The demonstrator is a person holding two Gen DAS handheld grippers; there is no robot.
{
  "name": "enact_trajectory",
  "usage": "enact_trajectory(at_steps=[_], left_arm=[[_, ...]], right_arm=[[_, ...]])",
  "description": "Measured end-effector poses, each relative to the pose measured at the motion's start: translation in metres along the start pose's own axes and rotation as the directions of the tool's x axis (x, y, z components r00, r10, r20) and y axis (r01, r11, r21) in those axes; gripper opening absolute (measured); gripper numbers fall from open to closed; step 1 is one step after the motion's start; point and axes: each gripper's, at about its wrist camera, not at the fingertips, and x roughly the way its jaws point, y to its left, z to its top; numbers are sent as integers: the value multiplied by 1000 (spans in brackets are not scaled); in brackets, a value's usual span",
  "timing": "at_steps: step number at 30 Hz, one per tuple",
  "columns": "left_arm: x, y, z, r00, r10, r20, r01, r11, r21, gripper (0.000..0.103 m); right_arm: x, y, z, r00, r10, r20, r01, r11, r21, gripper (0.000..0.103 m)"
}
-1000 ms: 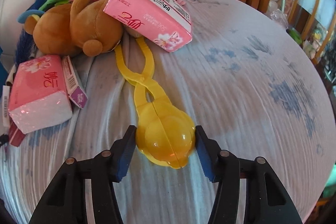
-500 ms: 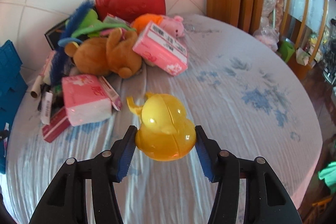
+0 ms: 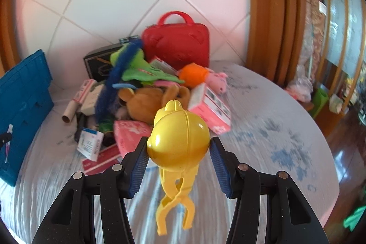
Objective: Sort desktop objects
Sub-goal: 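Lift the tube and yellow toy clamp and carry them over the crate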
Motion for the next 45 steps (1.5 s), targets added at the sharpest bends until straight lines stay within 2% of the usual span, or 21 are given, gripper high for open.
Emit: enact_trajectory(at_steps=[9,11,14,18,20,21,23,29,30,31,36,38,39,41,42,45], left_arm=[[-30,16,8,997,48,66,-47,999,-24,17],[-36,20,10,995,65,74,-64,998,-24,17],[-52,28,14,991,87,99,-85,996,-25,17],[-76,37,25,985,95,141,-92,995,-29,17],[-90,42,35,980,99,170,-95,995,-29,17],[-98,45,42,976,105,190,-102,994,-27,17],[-111,51,53,968,125,218,-121,992,-28,17],[-146,91,91,942,197,272,-182,980,-79,17],[-152,102,98,938,212,276,-193,977,-93,17],[-157,111,102,932,229,281,-208,973,-104,17],[-170,168,120,913,316,259,-281,946,-163,17],[-171,192,123,908,341,245,-302,935,-183,17],[-171,203,124,905,353,238,-313,930,-191,17],[-172,226,123,900,372,226,-329,922,-205,17],[-172,236,123,898,381,219,-338,918,-210,17],[-172,266,122,897,397,197,-353,909,-224,17]], right_arm=[[-16,71,35,987,128,97,-114,985,-132,53],[-21,97,49,976,185,110,-168,974,-150,53],[-27,120,57,969,215,123,-191,964,-183,53],[-42,167,71,947,287,142,-247,937,-246,53],[-50,195,81,934,325,151,-275,919,-282,53],[-61,222,91,915,367,165,-304,899,-317,53],[-66,233,95,908,383,171,-313,890,-330,53],[-104,313,136,836,507,211,-399,824,-402,53],[-116,338,149,811,541,221,-422,804,-419,53],[-116,338,149,811,541,221,-422,804,-419,53],[-134,396,168,763,607,224,-471,758,-451,53],[-141,438,173,739,639,215,-493,730,-473,53],[-141,438,173,739,639,215,-493,730,-473,53],[-147,481,174,718,663,210,-511,708,-488,53],[-147,481,174,718,663,210,-511,708,-488,53],[-146,523,176,705,680,202,-520,689,-505,53]])
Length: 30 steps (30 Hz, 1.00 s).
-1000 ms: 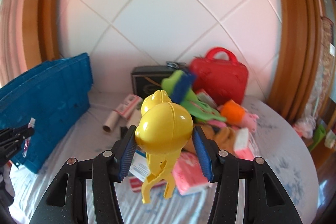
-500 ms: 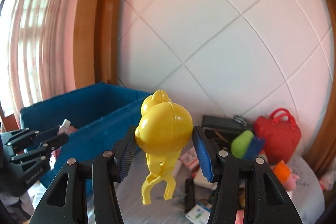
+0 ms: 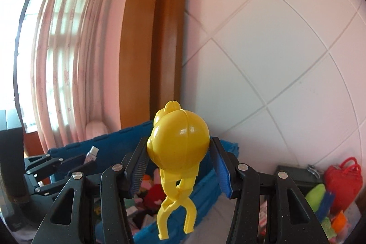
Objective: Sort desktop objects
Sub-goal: 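Lift the tube and yellow toy clamp and carry them over the crate, then open both grippers to drop the tube and toy clamp into the crate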
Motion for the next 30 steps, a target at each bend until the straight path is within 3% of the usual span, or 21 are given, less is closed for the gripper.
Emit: enact_trajectory(at_steps=[6,10,16,20,21,22,23,25,30], left_arm=[[38,33,0,996,-10,-91,11,1000,16,17],[71,34,-5,979,-56,-195,61,998,21,17],[97,29,-14,955,-60,-291,72,997,31,17],[103,27,-17,947,-42,-320,55,998,32,17],[105,28,-18,945,-39,-323,51,998,28,17],[105,29,-18,945,-40,-325,49,999,22,17],[105,30,-19,945,-37,-326,44,999,16,17],[105,32,-18,945,-32,-325,36,999,5,17],[91,34,-17,954,-39,-297,37,999,-15,17]], right_arm=[[58,34,9,999,27,-33,-27,1000,-11,53],[94,47,0,992,18,-126,-25,998,-50,53],[135,46,-21,959,-11,-282,-5,999,-54,53],[149,39,-32,941,-51,-334,31,997,-64,54],[149,39,-32,941,-51,-334,31,997,-64,55],[149,39,-33,942,-53,-330,36,998,-59,66],[148,38,-33,943,-59,-328,42,997,-58,84],[142,34,-32,947,-79,-313,62,996,-65,97],[128,30,-29,956,-81,-283,66,996,-59,103]])
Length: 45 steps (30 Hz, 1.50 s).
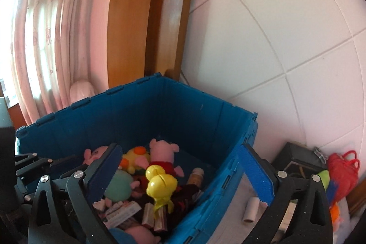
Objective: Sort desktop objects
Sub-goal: 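Open both grippers to drop the tube and toy clamp into the crate, then move both grippers back over the heap of items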
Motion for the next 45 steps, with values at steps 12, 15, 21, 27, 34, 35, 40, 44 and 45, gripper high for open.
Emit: enact_trajectory(at_steps=[12,15,21,27,34,35,40,44,45], left_arm=[[-32,-14,-14,997,-12,78,13,1000,-19,17],[-42,-20,-21,995,-24,99,26,999,-20,17],[-56,-22,-34,994,29,102,-24,999,-47,17],[-75,-27,-50,989,24,144,-16,998,-57,17],[-113,-60,-65,959,-19,282,32,999,-42,17],[-116,-66,-65,956,-27,293,40,998,-39,18],[-130,-111,-69,927,-84,365,85,996,15,37],[-135,-157,-79,886,-155,437,132,988,82,93],[-132,-169,-81,888,-170,428,137,985,106,98]], right_arm=[[-55,-25,-27,997,-39,72,37,999,28,103],[-63,-28,-34,996,-39,80,37,999,31,103],[-86,-39,-48,994,-25,104,18,998,68,103],[-112,-53,-75,991,-25,132,9,993,116,103],[-137,-79,-107,989,-55,136,31,984,173,103],[-142,-86,-115,989,-68,132,42,982,186,103],[-161,-130,-154,987,-133,91,105,959,263,103],[-177,-173,-188,980,-196,47,169,926,336,103],[-182,-183,-196,977,-212,36,186,917,353,103]])
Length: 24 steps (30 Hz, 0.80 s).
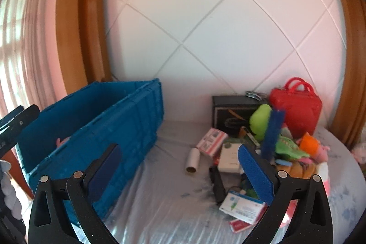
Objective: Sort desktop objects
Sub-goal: 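Move both grippers back over the heap of items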
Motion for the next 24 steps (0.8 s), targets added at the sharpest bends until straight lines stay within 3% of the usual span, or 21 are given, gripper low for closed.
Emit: enact_trajectory(at_steps=[5,6,7,9,11,12,14,15,17,21,24], left_arm=[[38,-72,-23,987,-103,-125,116,988,98,98],[45,-86,-30,982,-117,-149,133,985,107,98],[54,-99,-38,975,-135,-179,156,981,112,98],[75,-125,-58,948,-178,-263,213,971,111,98],[94,-154,-87,905,-218,-366,272,957,103,98],[109,-170,-103,873,-229,-430,297,950,97,98],[123,-190,-130,832,-244,-498,330,939,92,98],[128,-200,-144,816,-243,-524,339,936,93,98],[142,-219,-168,783,-234,-576,351,931,99,98],[171,-251,-194,752,-218,-623,337,938,79,98],[183,-278,-201,745,-243,-621,359,931,66,98]], right_arm=[[-16,-88,-28,990,-129,-51,133,986,103,103],[-20,-123,-44,980,-179,-87,190,972,138,103],[-20,-123,-44,980,-179,-87,190,972,138,103],[-23,-164,-65,961,-236,-144,260,949,180,103],[-25,-195,-85,948,-254,-191,293,931,218,103],[-25,-213,-97,939,-263,-221,313,920,237,103],[-24,-238,-115,924,-272,-270,341,905,253,103],[-21,-259,-133,905,-284,-318,370,893,256,103],[-20,-269,-144,894,-287,-345,383,888,254,103],[-12,-299,-173,866,-282,-414,406,879,250,103],[-2,-311,-187,853,-269,-446,404,883,240,103]])
